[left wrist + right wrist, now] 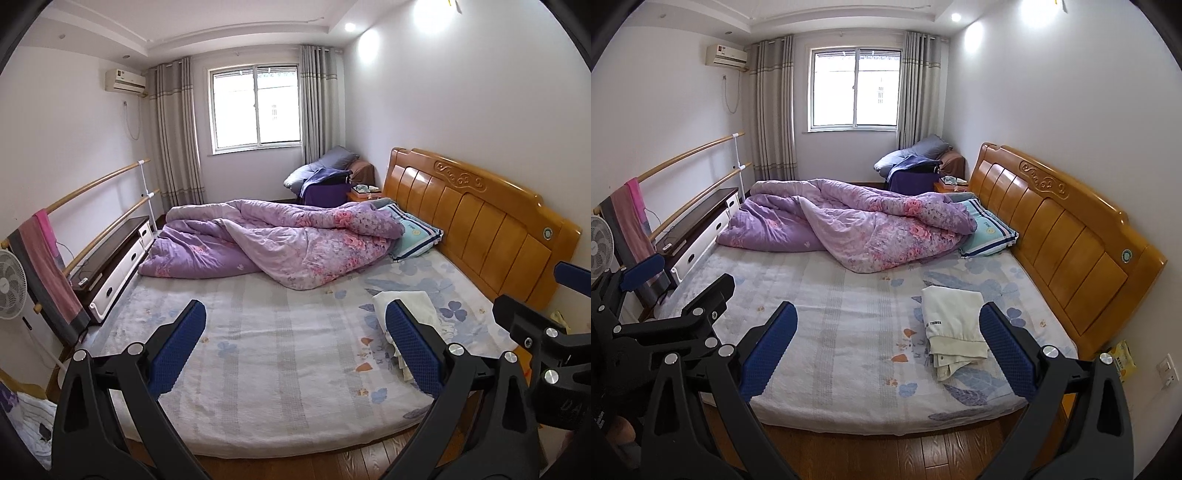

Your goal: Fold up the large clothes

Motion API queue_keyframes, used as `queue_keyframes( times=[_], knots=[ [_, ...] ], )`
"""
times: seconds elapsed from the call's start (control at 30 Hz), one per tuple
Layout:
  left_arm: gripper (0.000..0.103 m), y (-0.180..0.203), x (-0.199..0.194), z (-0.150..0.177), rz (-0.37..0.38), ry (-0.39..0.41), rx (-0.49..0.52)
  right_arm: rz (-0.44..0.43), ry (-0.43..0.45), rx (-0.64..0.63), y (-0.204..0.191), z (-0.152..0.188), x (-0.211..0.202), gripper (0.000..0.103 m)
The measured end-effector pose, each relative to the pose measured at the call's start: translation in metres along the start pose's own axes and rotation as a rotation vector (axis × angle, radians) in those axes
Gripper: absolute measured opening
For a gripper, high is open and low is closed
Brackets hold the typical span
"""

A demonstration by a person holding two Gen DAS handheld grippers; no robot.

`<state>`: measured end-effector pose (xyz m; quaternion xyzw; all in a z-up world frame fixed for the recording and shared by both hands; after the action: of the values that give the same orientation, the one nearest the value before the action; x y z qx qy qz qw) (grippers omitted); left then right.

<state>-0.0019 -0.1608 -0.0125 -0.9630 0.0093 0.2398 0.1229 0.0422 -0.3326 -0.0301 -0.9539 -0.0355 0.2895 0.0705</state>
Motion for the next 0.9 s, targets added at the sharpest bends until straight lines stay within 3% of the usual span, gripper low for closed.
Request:
queue_keyframes(
  times=[0.9],
  knots=[
    [0.098,-0.014,-0.015,0.002,-0.007,0.02,-0.01,0.003,0.011,0.005,-0.013,0.003,-0.015,0.095]
  ],
)
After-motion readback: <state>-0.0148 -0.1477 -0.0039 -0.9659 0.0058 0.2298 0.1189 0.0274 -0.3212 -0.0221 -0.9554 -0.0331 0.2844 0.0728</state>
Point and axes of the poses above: each gripper's, at about its wrist camera, not at the fingertips, and x roughly the way its jaws point, y to its right, z to its underside, the point moved 1 cm from there along x, roughly the way its jaws point, and after that the axes turned 13 degrees about x, right-handed, at the moved point
